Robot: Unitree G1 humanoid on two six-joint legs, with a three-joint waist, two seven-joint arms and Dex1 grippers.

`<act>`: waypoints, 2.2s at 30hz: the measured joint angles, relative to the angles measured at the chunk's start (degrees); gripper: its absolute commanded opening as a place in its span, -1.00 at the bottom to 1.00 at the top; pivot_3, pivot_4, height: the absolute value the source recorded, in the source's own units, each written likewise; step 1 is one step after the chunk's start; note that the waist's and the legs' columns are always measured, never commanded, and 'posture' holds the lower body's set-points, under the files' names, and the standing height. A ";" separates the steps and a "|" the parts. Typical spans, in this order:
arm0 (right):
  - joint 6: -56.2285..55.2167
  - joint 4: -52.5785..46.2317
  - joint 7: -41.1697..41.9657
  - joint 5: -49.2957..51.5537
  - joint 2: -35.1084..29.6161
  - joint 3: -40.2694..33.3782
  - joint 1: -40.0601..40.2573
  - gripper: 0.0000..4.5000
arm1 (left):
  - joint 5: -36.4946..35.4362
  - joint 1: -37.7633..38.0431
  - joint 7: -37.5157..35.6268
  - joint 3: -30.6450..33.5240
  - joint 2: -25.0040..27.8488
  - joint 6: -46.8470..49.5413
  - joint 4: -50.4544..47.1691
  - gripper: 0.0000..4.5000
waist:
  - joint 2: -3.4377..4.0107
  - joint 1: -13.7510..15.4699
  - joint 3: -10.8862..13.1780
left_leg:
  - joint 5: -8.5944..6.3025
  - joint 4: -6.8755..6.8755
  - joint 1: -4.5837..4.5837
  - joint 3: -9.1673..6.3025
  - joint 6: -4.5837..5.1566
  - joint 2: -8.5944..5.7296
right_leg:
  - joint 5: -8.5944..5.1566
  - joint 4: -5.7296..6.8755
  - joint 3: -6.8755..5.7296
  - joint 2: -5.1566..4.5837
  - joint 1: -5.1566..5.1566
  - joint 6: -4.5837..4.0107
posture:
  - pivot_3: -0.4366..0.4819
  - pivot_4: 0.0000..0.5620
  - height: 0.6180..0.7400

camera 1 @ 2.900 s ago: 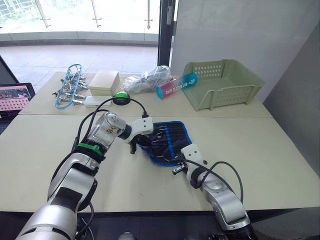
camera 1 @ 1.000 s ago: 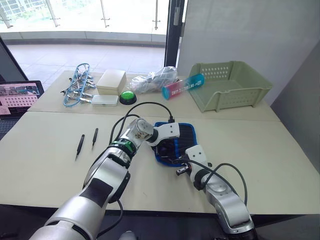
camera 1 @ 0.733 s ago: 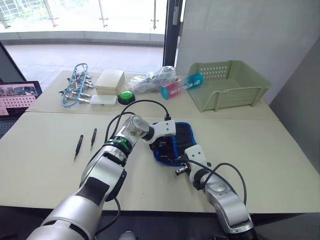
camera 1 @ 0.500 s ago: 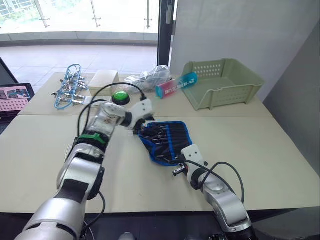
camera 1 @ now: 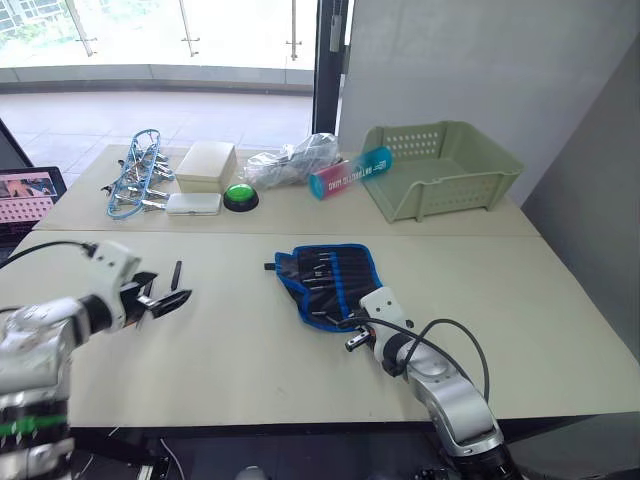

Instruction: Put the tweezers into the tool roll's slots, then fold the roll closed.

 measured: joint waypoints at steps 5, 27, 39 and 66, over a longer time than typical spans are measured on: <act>-0.04 0.57 1.29 0.26 -1.07 -0.32 -0.42 -1.00 | -3.51 14.67 5.71 12.16 -5.39 1.66 -9.74 0.98 | -0.08 0.48 -0.05 | -0.03 0.00 0.11 -0.01 0.03 0.00 | -0.01 -0.01 -0.01 0.00 0.05 -0.03 | -0.05 -0.47 0.61; -0.28 2.05 3.17 0.31 -1.81 -0.09 -1.48 -1.00 | -5.58 15.50 22.25 4.78 -11.85 -1.56 -7.75 0.98 | -0.20 0.51 -0.15 | -0.06 -0.05 0.35 -0.05 0.05 0.00 | -0.02 -0.02 -0.05 0.00 0.05 -0.10 | -0.05 -0.47 0.61; -0.27 1.81 1.71 0.31 -1.58 -0.57 -0.73 -1.00 | -0.81 3.74 28.17 -4.33 -11.14 -10.79 7.83 0.35 | 0.56 0.96 -0.65 | -0.06 -0.06 0.41 -0.03 0.05 0.00 | -0.02 -0.03 -0.05 0.00 0.08 -0.09 | -0.05 -0.47 0.61; -0.27 1.90 1.01 0.33 -0.77 -0.82 -0.88 -1.00 | -4.40 -23.14 16.66 -17.73 -5.68 -11.86 14.77 -0.98 | 0.07 0.97 -0.68 | -0.02 -0.08 0.05 -0.08 -0.01 -0.01 | -0.02 -0.04 -0.13 0.01 0.10 -0.09 | -0.05 -0.47 0.61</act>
